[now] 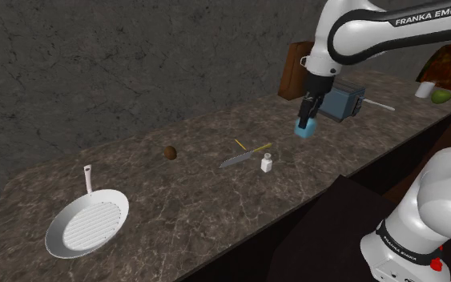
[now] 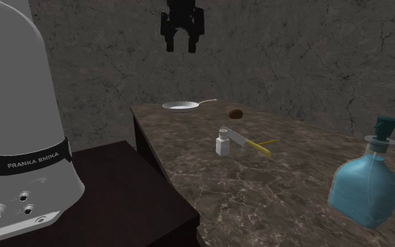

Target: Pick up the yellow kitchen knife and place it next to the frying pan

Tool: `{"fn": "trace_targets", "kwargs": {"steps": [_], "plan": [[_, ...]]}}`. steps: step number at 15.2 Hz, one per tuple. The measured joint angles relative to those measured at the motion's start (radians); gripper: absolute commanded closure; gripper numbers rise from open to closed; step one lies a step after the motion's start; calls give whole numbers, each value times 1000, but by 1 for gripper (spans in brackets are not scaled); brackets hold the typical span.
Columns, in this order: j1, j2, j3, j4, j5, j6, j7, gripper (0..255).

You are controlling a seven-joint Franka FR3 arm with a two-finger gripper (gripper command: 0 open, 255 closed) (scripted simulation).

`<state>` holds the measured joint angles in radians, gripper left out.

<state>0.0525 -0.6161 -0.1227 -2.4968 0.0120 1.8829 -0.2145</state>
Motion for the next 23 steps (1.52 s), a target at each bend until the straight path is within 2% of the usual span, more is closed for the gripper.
{"fn": "trace_targets", "kwargs": {"steps": [6,10,16,23], "plan": [[37,198,-104,13,-29,184,-278,0],[70,344,-155,46,-14,296,-461,0],[108,601,-195,157,72,433,-753,0],[85,888,-154,333,187,532,-1076,0]]}}
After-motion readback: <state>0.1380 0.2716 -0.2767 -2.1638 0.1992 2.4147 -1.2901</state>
